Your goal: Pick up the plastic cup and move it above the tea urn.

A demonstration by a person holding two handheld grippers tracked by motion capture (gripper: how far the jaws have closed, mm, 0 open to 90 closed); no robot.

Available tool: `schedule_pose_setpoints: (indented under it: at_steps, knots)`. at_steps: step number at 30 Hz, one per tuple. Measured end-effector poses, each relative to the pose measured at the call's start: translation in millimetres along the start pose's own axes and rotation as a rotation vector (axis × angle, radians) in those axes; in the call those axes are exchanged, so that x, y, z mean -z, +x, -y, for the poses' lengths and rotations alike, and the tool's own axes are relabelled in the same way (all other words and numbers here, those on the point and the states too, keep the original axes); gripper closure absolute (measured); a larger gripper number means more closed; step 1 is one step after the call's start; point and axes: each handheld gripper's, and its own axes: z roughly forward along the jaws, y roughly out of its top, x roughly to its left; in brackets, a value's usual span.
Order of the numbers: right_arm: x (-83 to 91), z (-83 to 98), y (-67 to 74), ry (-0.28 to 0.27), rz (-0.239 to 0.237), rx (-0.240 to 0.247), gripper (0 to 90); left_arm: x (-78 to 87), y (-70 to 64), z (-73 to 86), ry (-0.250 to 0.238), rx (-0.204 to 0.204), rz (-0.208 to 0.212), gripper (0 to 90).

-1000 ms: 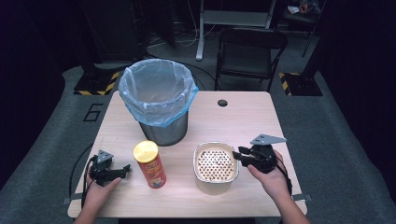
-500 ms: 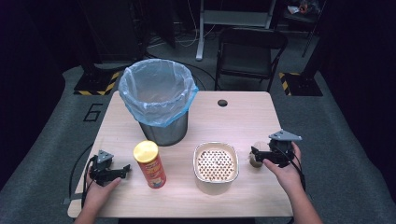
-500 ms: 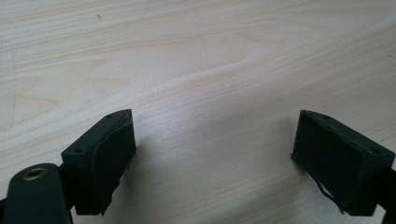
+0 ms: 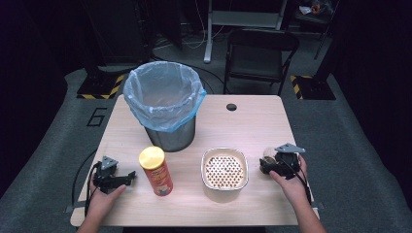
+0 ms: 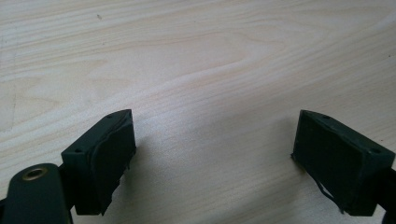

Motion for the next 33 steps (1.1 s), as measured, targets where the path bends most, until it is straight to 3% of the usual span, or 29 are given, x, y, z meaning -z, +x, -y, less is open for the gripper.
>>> schedule_pose_setpoints:
  at_steps: [4,20,33]
  knots:
    - [-2.6,3.6,-1.9,0.008,-0.026,-0.022,29.1,0.0,0.0,0.0,0.000,0.000,0.000,12.4]
    - [1.4,1.4,2.8,-0.013,-0.037,0.044,28.1,0.0,0.0,0.0,0.000,0.000,0.000,12.4]
    - [2.9,1.1,4.9,-0.020,-0.047,0.064,32.2,0.0,0.0,0.0,0.000,0.000,0.000,12.4]
